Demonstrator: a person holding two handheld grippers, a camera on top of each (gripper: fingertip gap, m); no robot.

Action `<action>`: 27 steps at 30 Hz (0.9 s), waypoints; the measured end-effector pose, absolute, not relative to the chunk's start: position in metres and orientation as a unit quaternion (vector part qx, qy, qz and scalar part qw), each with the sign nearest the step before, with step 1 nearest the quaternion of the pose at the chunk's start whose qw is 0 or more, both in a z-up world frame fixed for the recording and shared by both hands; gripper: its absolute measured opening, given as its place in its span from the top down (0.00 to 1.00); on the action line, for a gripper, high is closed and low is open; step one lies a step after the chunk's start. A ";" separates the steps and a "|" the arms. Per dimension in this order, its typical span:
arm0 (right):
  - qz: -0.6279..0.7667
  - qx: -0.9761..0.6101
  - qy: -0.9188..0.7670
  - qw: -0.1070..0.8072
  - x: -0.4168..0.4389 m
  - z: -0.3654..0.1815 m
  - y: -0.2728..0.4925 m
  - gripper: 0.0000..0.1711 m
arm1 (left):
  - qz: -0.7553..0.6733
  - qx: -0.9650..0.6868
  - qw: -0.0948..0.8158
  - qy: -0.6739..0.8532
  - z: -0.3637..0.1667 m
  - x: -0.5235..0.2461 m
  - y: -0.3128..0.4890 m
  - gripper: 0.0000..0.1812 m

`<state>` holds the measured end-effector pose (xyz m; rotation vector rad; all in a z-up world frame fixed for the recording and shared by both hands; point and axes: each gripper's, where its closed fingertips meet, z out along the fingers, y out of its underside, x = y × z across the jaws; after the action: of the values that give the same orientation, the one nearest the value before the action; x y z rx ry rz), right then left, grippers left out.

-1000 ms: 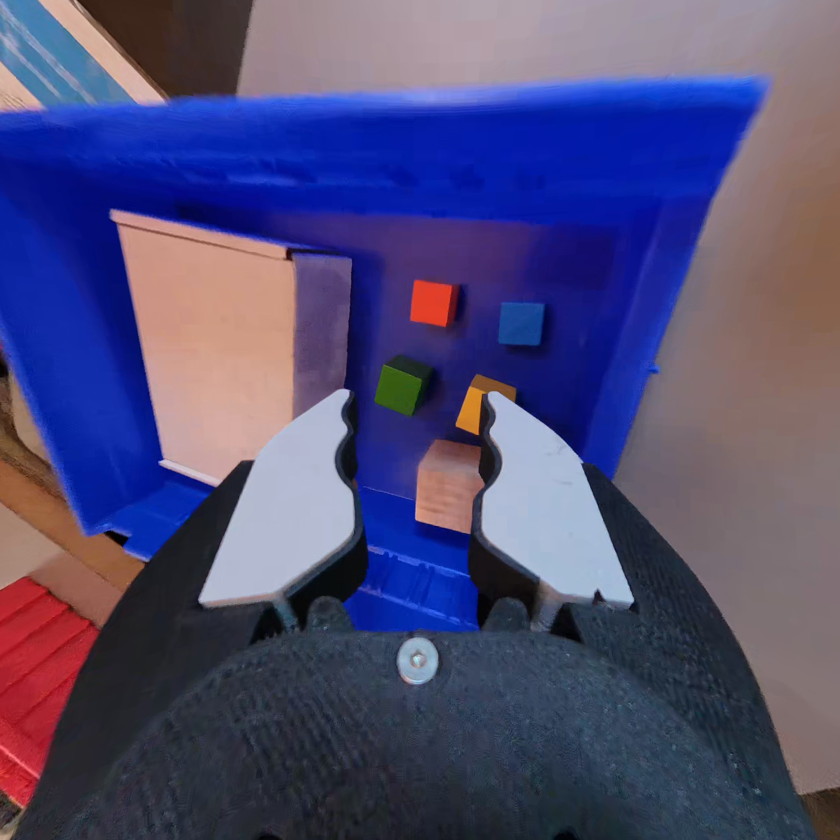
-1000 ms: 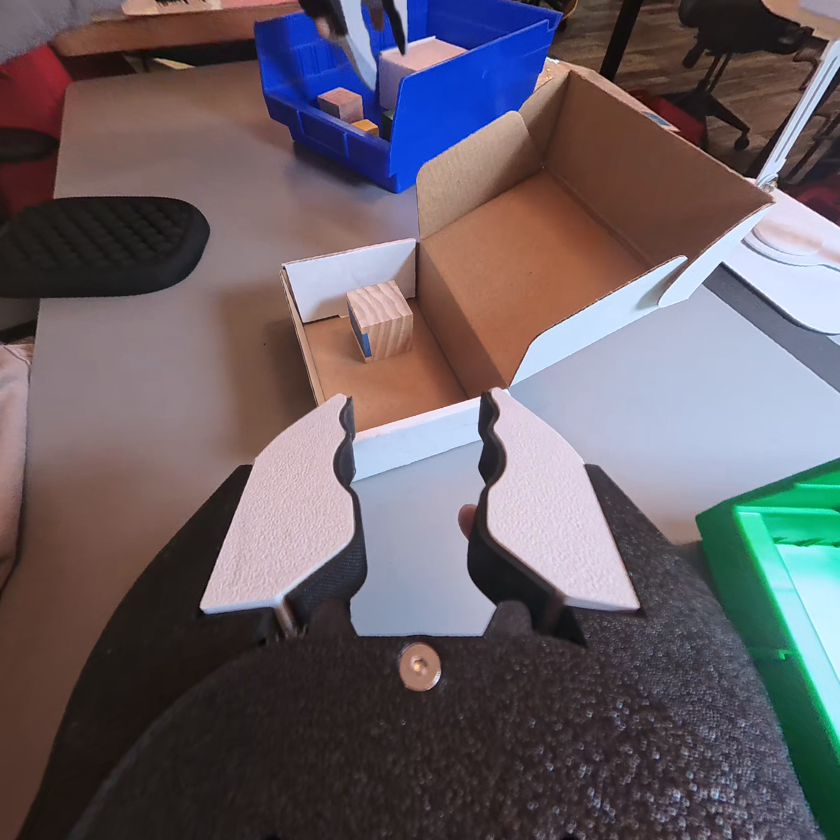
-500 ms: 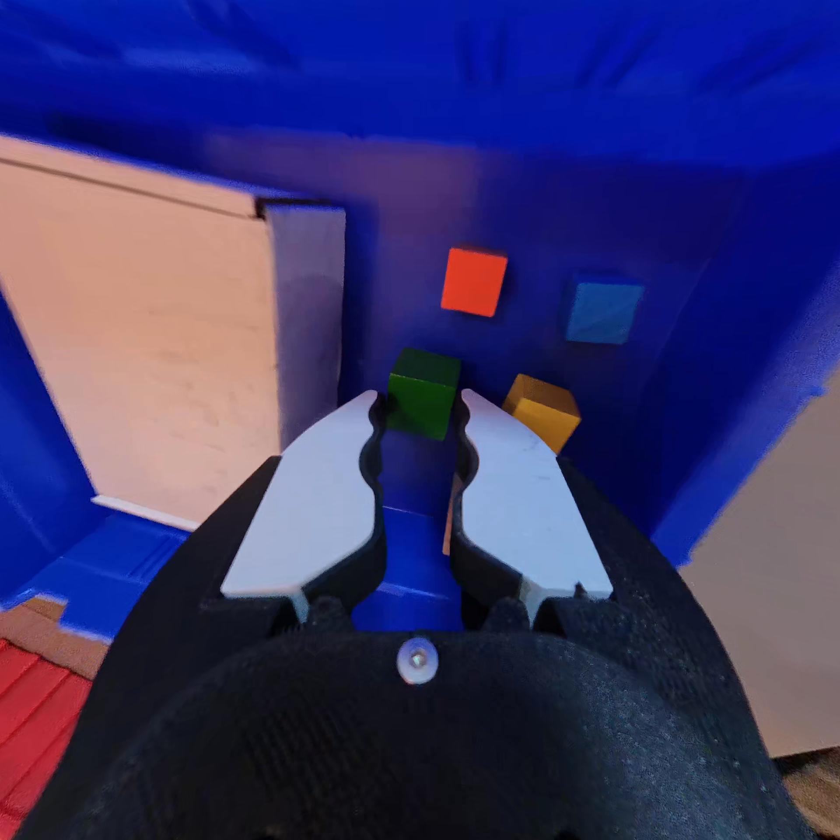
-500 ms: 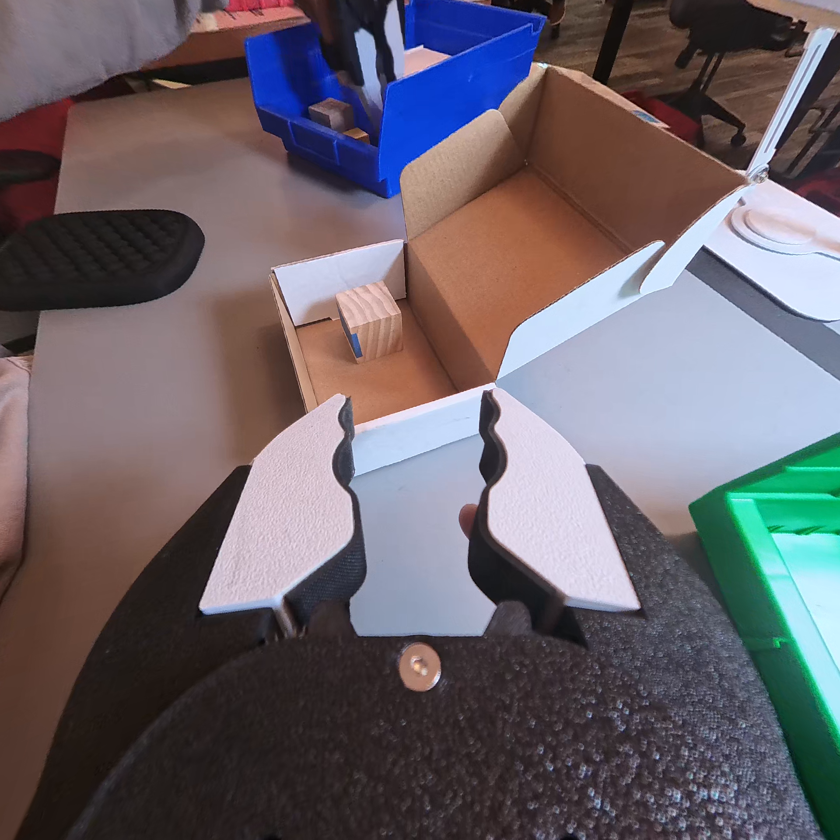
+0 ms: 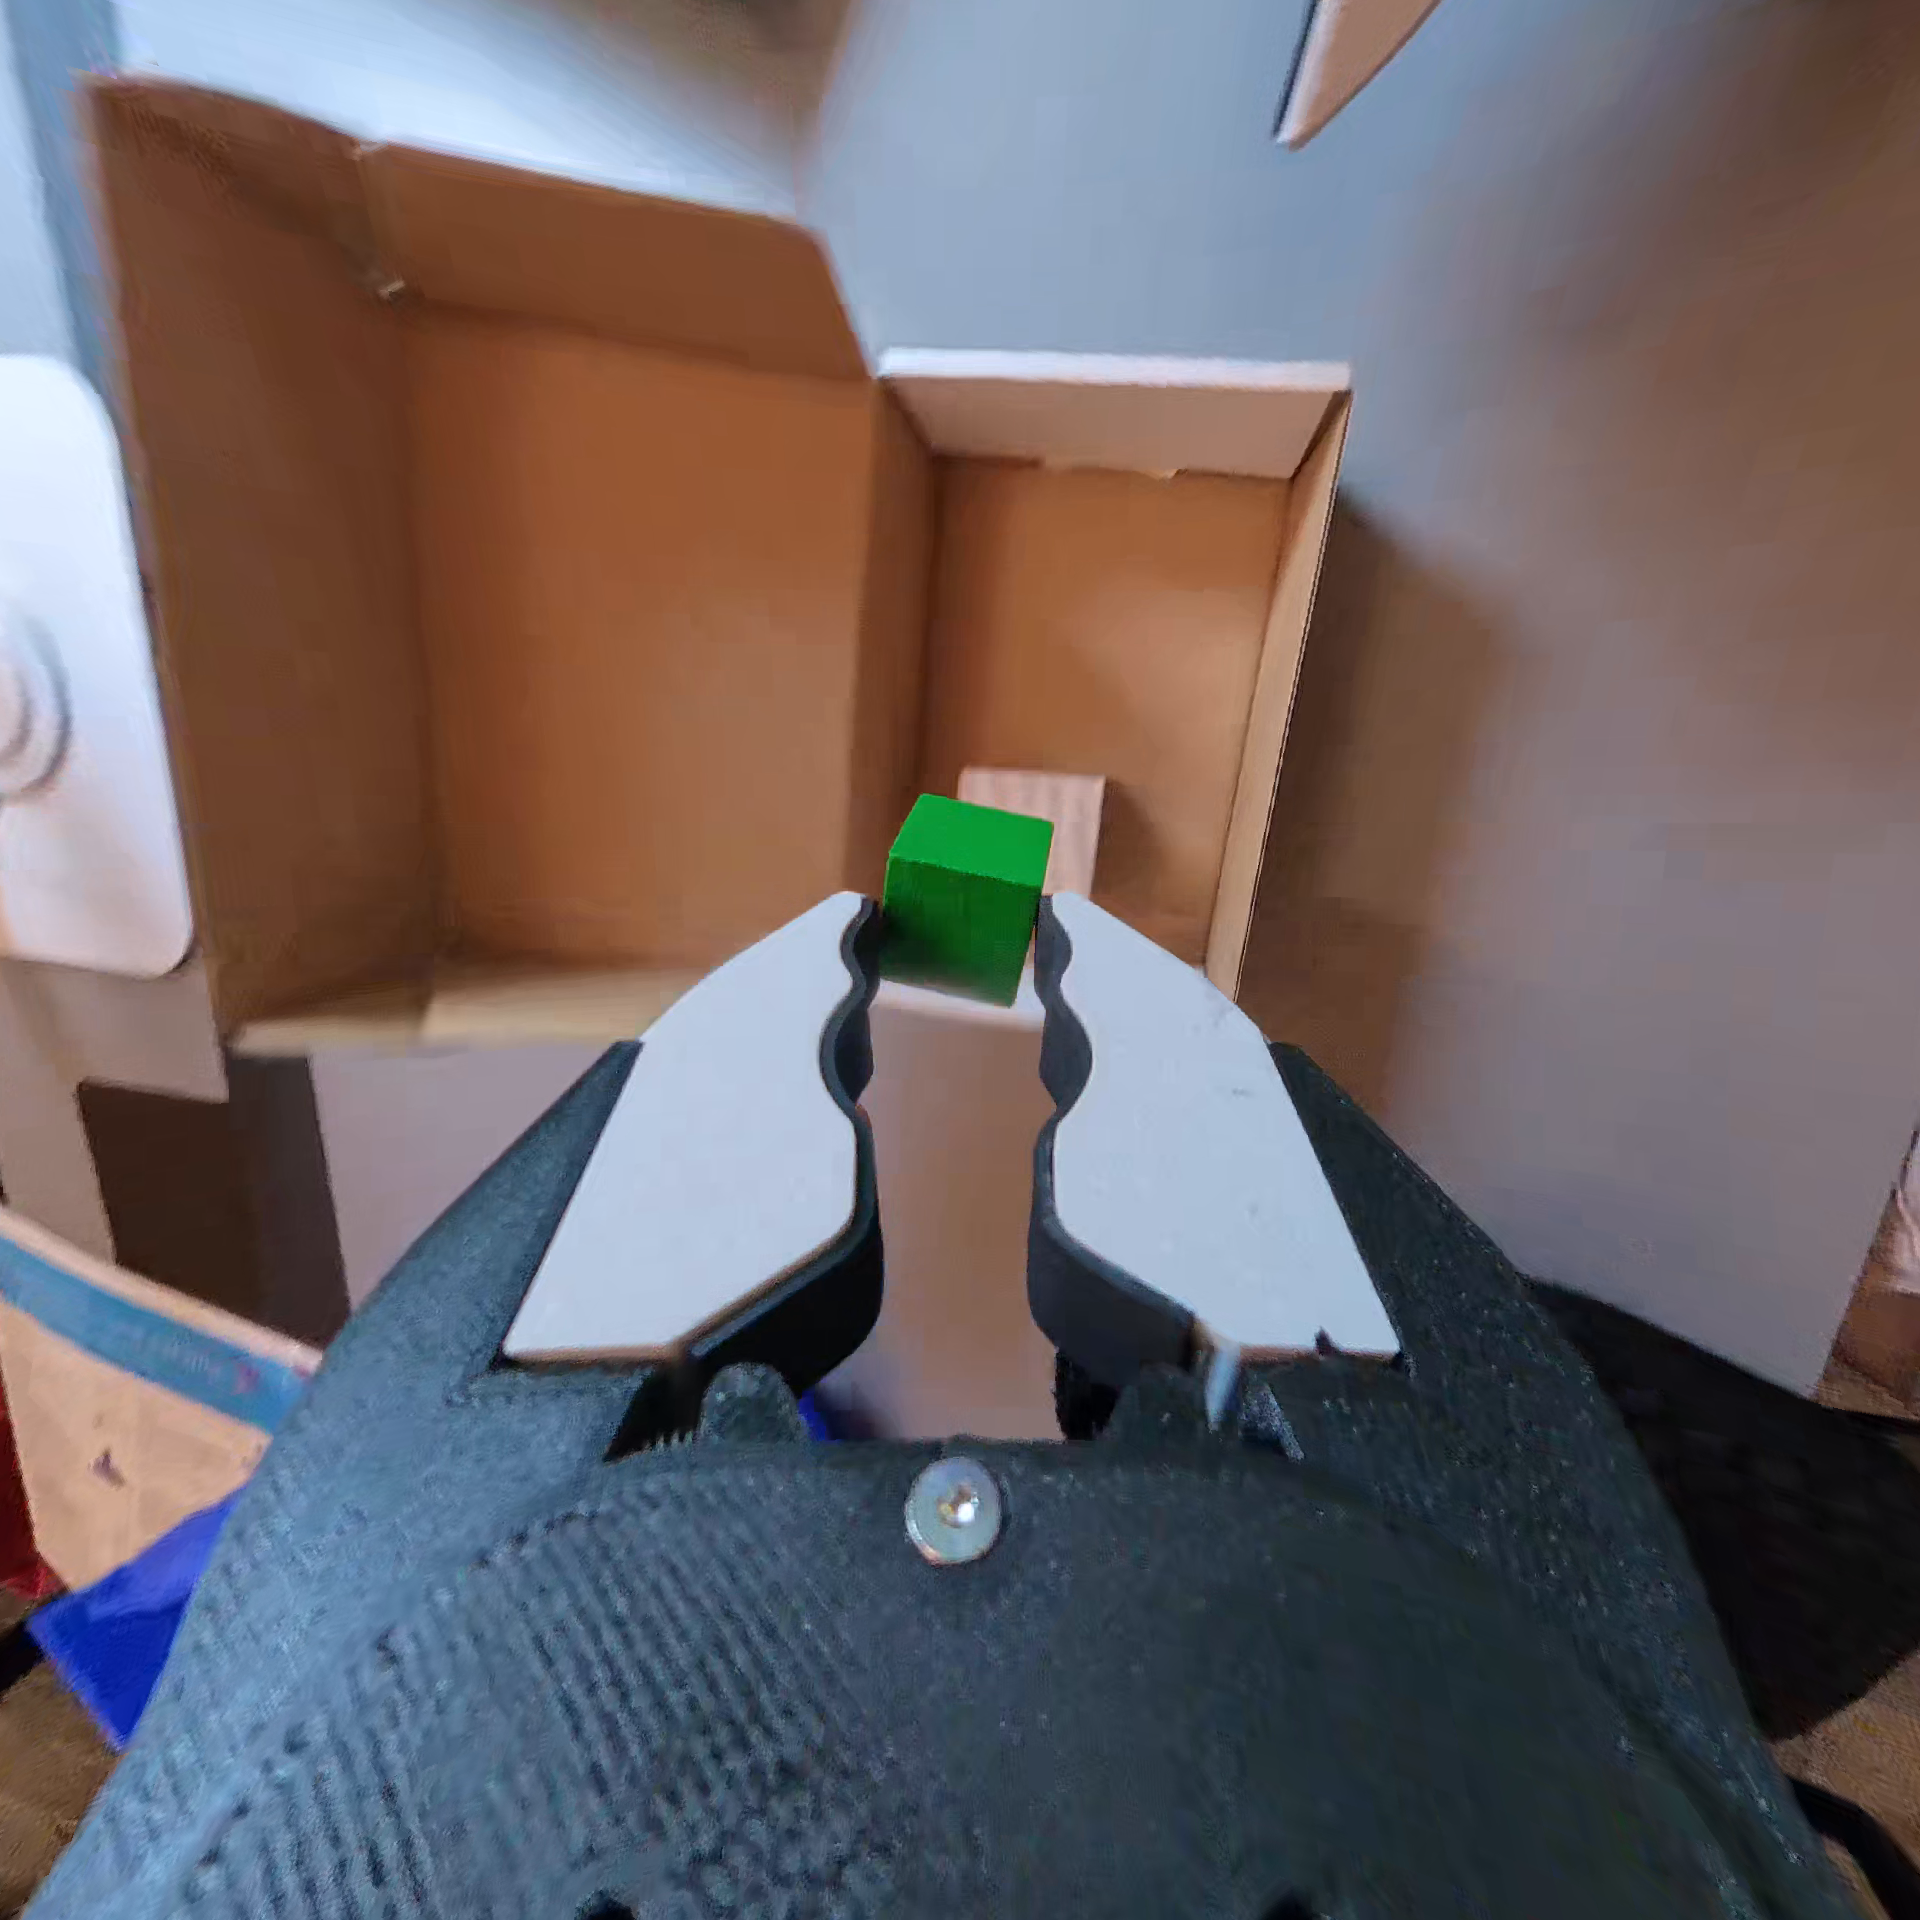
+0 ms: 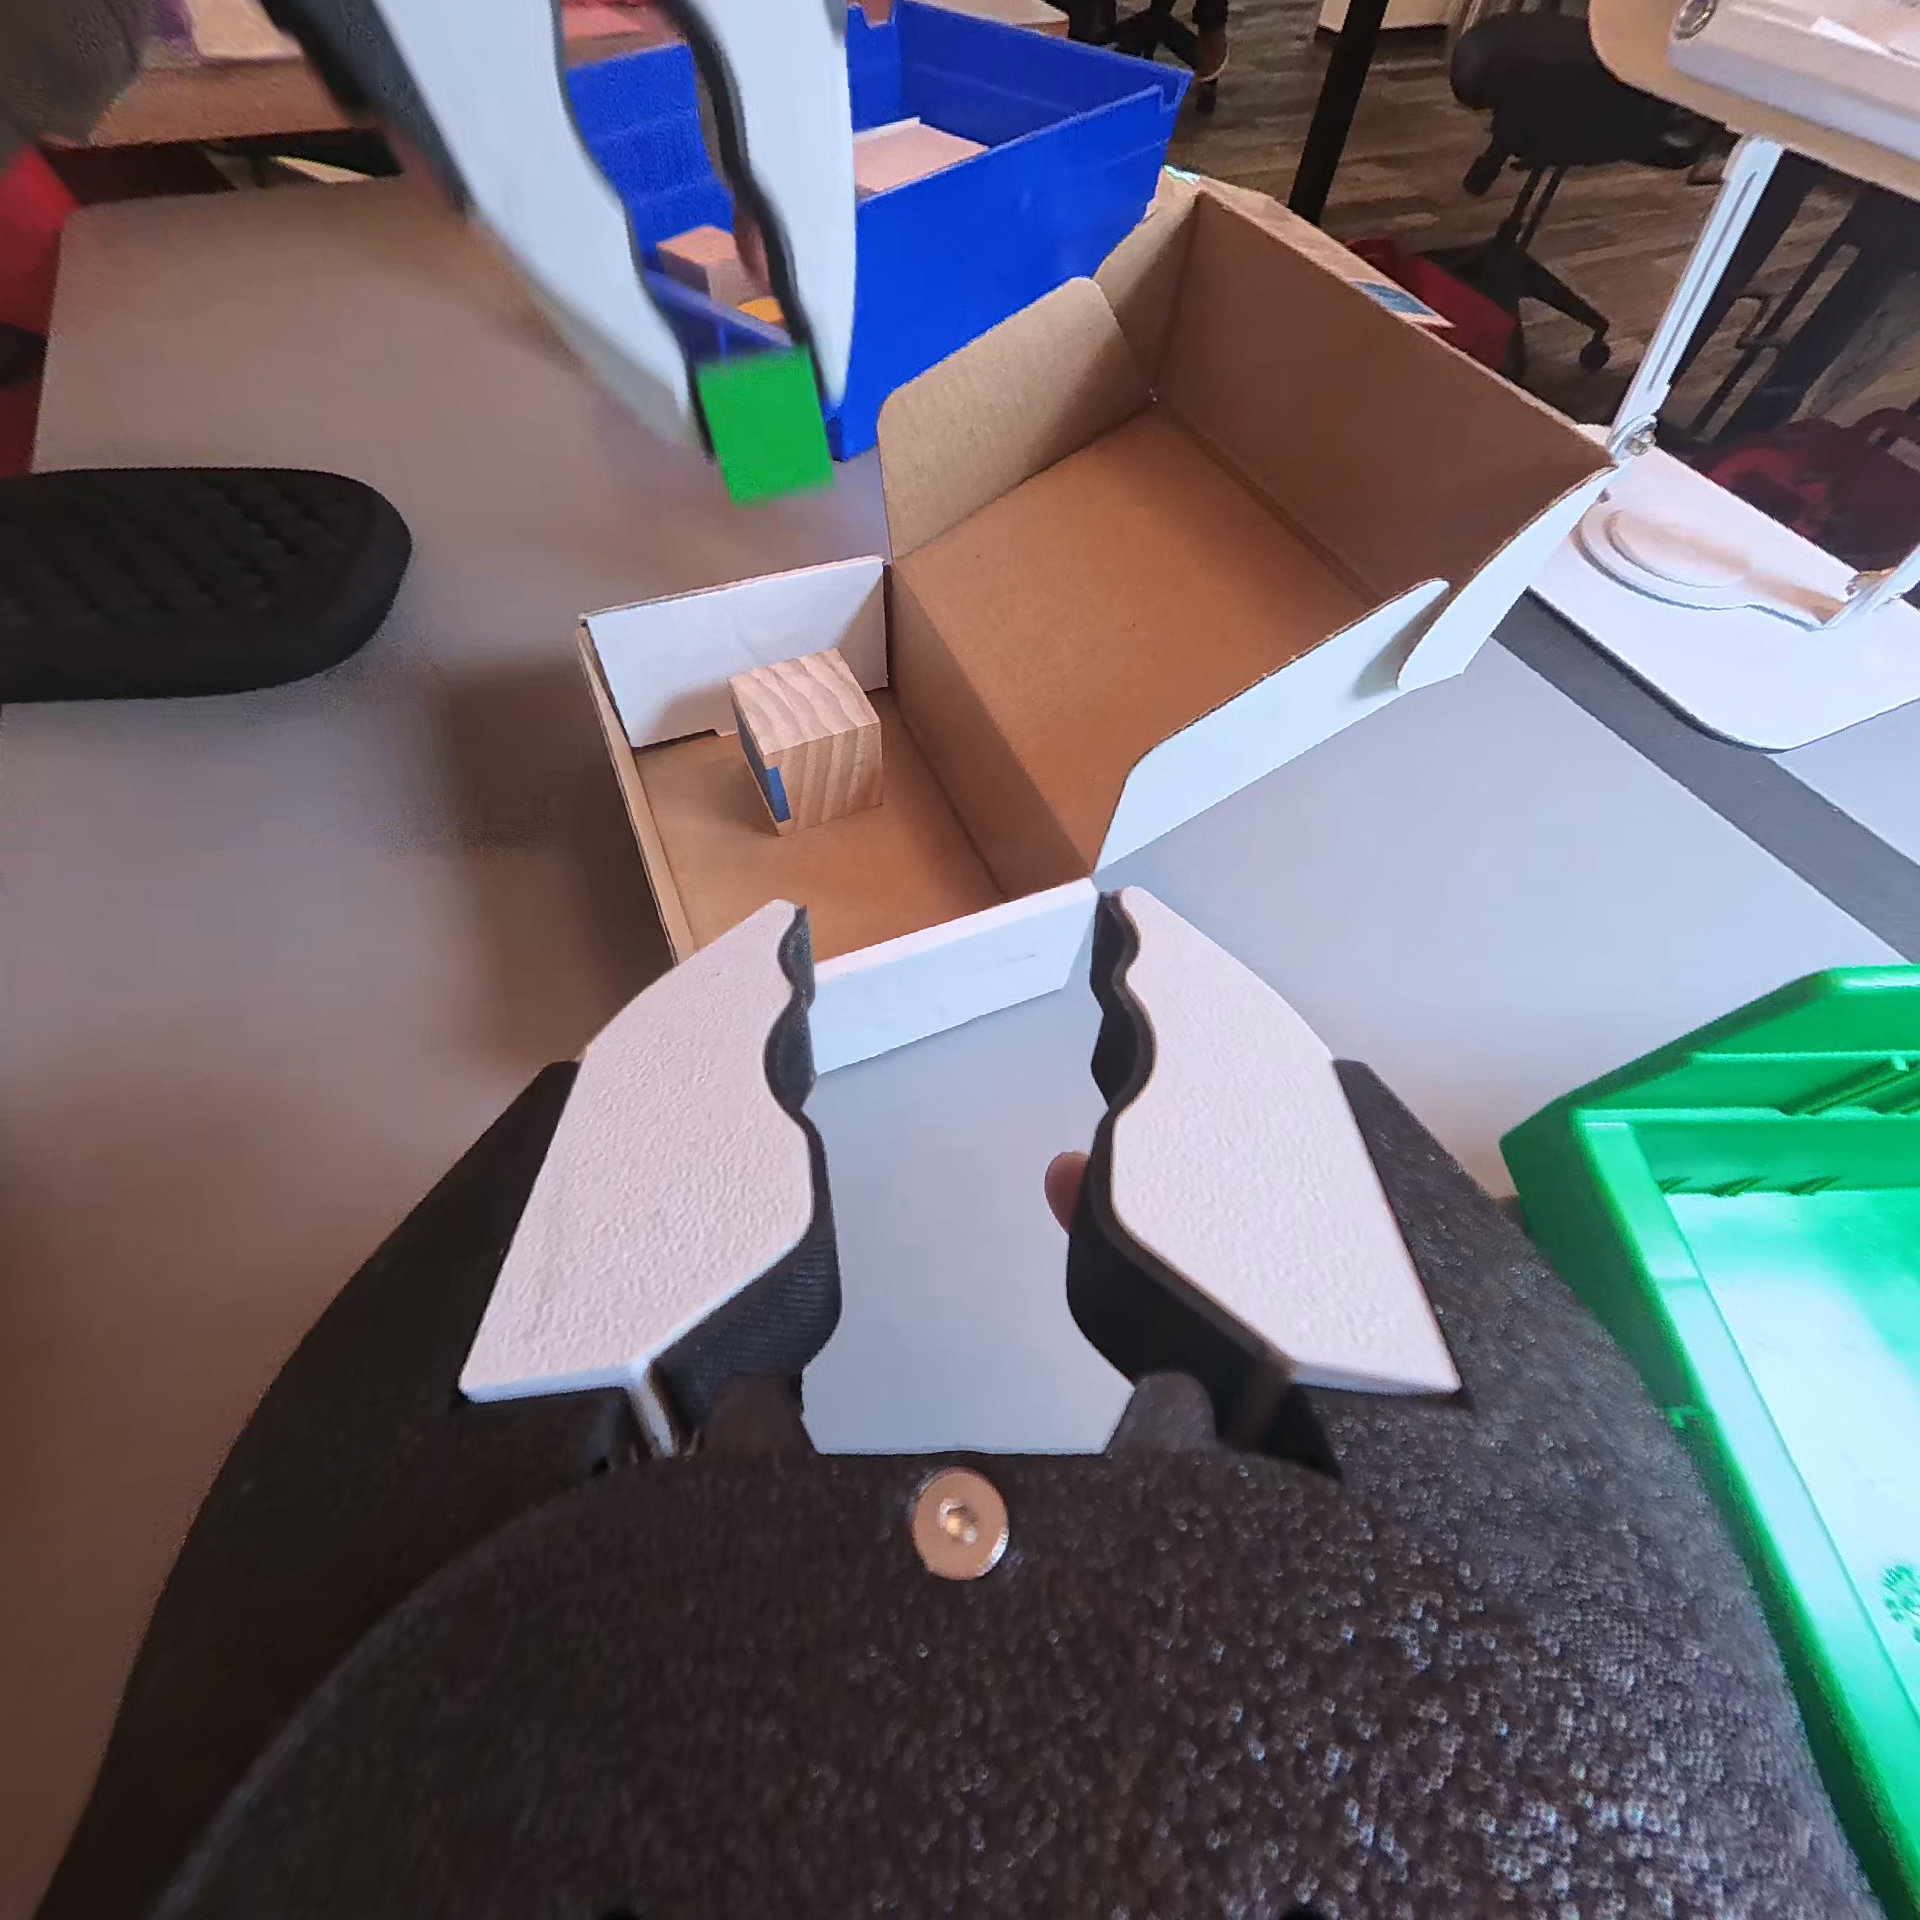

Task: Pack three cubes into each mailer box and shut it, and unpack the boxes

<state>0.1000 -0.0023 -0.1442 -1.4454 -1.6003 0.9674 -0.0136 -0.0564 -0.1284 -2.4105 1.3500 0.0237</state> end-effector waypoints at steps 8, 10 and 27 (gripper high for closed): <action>0.365 -0.569 -0.627 0.388 0.104 -0.146 0.004 0.70 | 0.025 -0.851 0.073 0.519 -0.212 0.033 -0.032 0.84; 0.366 -0.566 -0.627 0.390 0.106 -0.143 0.003 0.69 | 0.039 -0.848 0.055 0.526 -0.220 0.032 -0.031 0.84; 0.374 -0.556 -0.627 0.398 0.109 -0.134 -0.001 0.69 | 0.031 -0.850 0.123 0.511 -0.197 0.017 -0.034 0.78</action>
<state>0.1090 -0.0009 -0.1344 -1.4080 -1.5874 0.9474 0.0171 -0.0340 -0.1965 -2.4805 1.4914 0.0894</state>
